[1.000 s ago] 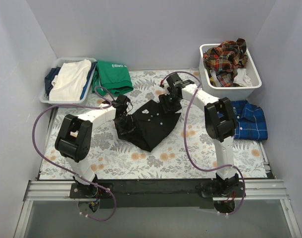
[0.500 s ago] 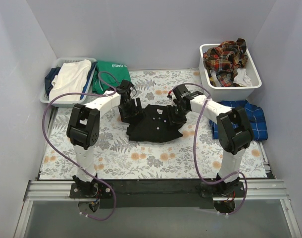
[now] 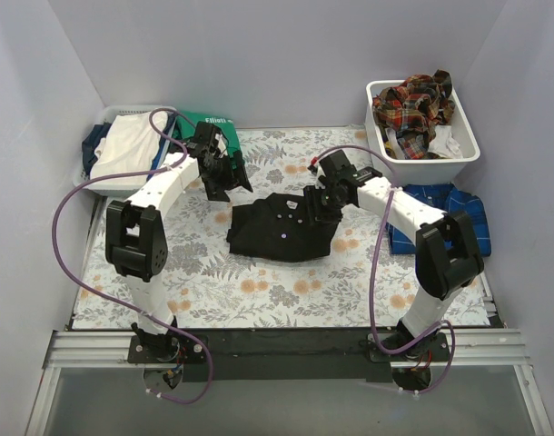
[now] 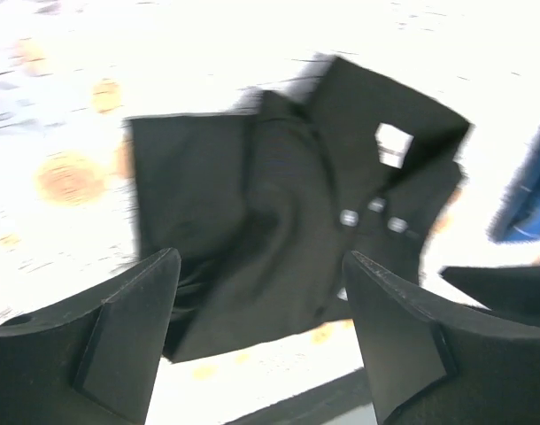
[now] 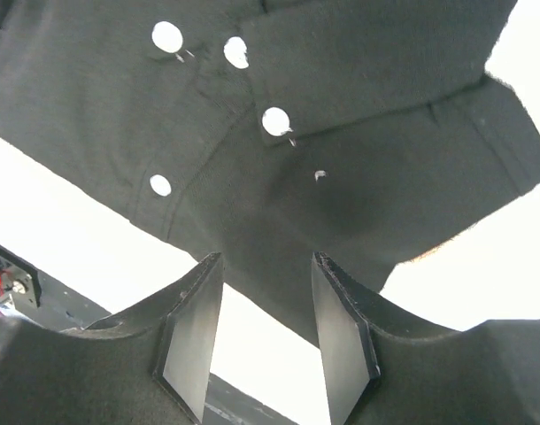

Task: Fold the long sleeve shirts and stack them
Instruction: Fold the shirt

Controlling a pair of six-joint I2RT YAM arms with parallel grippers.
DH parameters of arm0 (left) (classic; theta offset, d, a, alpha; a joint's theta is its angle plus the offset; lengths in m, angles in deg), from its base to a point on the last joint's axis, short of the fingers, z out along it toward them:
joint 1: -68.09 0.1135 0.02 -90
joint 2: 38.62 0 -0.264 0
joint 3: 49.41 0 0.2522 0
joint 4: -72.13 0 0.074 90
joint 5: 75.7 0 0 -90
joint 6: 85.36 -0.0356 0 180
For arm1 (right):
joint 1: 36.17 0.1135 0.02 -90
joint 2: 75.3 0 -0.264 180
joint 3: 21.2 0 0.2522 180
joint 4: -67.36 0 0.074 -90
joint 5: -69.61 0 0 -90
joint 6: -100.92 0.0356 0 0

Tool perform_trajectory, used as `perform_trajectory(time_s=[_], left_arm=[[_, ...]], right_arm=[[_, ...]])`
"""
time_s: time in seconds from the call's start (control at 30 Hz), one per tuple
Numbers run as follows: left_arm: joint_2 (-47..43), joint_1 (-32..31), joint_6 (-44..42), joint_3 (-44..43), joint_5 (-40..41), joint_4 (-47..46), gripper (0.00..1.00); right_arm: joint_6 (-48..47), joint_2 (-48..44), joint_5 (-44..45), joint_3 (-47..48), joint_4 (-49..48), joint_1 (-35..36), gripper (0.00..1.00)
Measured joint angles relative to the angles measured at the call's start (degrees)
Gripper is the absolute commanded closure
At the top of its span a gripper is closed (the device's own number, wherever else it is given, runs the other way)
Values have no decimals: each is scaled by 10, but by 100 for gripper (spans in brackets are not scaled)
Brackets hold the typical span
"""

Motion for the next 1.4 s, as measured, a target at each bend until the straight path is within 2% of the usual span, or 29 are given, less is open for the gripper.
perform_trajectory(time_s=[0.3,0.5,0.6,0.87,0.9,1.0,1.03,1.1,1.4], left_arm=[[33,-6,5,4,-68,-28,32],[58,-5,12,38,-88,-46,47],[65,-6,14,40,-98,-57,51],[83,-13,14,40,-111,-74,54],[86,-15,13,42,-111,-75,56],[90,-18,11,45,-113,-77,70],[91,-18,12,47,-113,-77,85],[93,-20,11,48,-115,-78,100],[87,-21,3,45,-118,-77,100]], right_arm=[[19,-2,26,-32,2,-7,47],[21,-3,30,-32,0,-11,47],[21,-3,29,-32,-4,-11,47],[21,16,29,-31,-13,-11,47],[21,18,29,-31,-13,-11,47],[21,23,29,-31,-13,-11,48],[21,23,29,-31,-13,-11,48],[22,25,29,-31,-13,-11,48],[28,33,31,-31,-14,-11,48]])
